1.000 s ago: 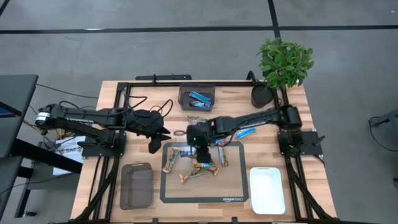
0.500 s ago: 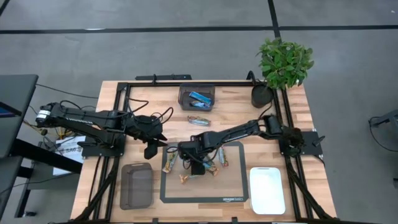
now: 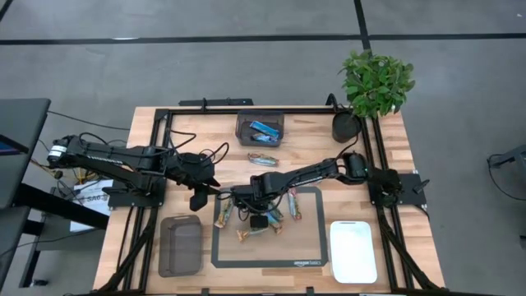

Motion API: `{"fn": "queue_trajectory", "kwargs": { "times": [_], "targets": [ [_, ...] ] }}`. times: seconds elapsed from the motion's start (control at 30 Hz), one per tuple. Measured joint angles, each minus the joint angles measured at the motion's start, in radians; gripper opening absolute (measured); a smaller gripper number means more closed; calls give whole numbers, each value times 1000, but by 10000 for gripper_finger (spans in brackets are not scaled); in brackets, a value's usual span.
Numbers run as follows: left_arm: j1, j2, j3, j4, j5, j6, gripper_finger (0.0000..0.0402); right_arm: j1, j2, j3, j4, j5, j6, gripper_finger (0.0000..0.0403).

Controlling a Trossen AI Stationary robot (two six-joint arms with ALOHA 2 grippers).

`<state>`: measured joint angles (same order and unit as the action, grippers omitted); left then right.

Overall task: Pick and place Granola Bars by type
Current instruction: Put the blue snack bar into the top black transparent bin

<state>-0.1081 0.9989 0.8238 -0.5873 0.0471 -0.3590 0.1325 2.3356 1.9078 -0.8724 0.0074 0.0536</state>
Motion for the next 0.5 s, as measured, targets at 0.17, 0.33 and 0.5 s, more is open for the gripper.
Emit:
{"fn": "queue_trajectory", "kwargs": {
  "times": [0.17,0.33,0.5],
  "targets": [
    [0,0,0,2,-1,0,116,-8,0,11,-18,0,0,4],
    [0,0,0,2,-2,0,116,-18,0,23,-26,-6,0,9],
    [0,0,0,2,-2,0,116,-19,0,23,-25,-9,0,12]
  ]
}}
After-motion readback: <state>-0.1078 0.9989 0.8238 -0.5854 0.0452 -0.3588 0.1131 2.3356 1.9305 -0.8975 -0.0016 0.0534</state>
